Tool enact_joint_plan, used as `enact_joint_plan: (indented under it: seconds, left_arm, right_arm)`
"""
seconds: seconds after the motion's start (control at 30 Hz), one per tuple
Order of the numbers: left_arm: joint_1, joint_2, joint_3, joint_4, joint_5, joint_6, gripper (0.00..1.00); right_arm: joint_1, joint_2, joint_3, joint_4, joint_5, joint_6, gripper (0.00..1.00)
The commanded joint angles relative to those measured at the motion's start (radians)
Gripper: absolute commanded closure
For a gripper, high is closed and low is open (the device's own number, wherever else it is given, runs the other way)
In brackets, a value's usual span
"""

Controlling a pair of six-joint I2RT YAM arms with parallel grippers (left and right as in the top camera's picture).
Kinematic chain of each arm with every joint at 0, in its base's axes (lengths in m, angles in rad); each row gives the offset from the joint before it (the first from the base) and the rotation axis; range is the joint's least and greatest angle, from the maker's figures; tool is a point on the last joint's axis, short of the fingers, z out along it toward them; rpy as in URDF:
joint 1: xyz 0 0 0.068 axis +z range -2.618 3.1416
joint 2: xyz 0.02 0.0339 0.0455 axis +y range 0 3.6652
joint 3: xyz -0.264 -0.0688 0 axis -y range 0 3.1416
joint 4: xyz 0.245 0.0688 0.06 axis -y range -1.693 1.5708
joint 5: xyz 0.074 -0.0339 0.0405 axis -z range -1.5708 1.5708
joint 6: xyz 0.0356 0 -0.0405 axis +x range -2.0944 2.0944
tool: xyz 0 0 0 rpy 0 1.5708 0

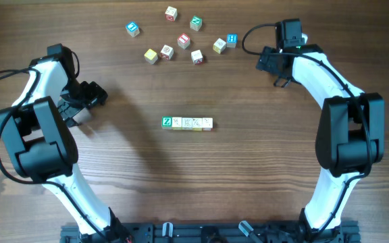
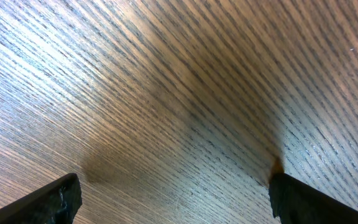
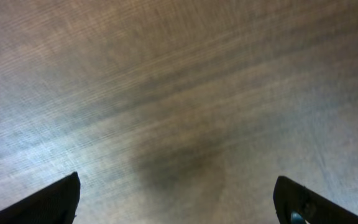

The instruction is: Form a horizontal line

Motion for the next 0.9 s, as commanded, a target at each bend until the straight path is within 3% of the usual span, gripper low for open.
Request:
enact_joint_plan:
  seconds: [0.0,0.87]
  left_arm:
    - [0.006,0.021,-0.012,0.003,-0.032,0.001,0.00]
    - [0.006,0.021,-0.012,0.003,-0.032,0.001,0.00]
  right_arm:
    - [0.000,-0.007,0.008,0.044,0.018,-0.013,0.00]
    - [0.000,-0.007,0.008,0.069,0.018,-0.013,0.00]
